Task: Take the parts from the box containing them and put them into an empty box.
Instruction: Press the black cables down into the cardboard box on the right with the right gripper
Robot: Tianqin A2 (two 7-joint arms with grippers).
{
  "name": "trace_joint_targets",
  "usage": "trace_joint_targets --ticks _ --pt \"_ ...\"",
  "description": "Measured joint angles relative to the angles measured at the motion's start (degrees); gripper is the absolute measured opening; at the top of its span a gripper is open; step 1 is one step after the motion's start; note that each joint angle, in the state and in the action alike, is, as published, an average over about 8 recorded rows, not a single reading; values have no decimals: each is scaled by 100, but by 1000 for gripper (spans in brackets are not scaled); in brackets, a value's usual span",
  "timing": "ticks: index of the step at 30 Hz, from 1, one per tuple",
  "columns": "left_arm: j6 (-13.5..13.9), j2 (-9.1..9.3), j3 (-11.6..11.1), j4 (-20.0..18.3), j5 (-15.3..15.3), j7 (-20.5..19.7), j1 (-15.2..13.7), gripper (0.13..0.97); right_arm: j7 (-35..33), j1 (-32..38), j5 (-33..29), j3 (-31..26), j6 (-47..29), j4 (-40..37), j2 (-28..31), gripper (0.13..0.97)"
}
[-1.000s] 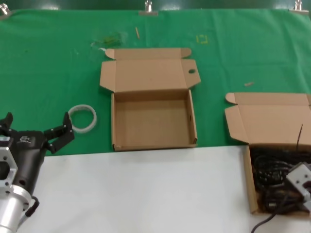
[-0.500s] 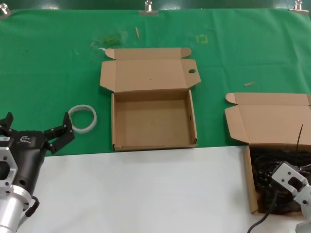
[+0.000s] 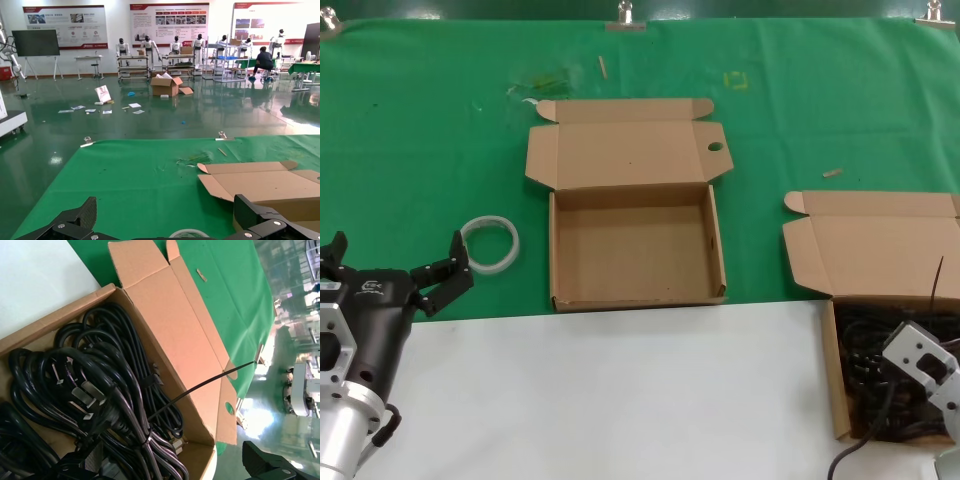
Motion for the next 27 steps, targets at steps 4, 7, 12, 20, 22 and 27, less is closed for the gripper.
trace_joint_targets --ticks 4,7,12,20,22,27 --pt "0 0 0 0 0 0 0 966 -20 10 3 24 -7 -12 0 966" --pt "0 0 0 0 0 0 0 966 -32 25 4 41 -34 -64 0 958" --pt "0 0 0 0 0 0 0 966 -46 73 4 47 -111 -205 0 945" --pt "0 0 0 0 0 0 0 966 -29 223 4 -40 -248 -489 0 870" --pt "0 0 0 0 0 0 0 966 -22 267 4 -70 -272 -547 0 859" --pt "0 0 0 0 0 0 0 966 -20 358 4 -137 -317 -660 0 821"
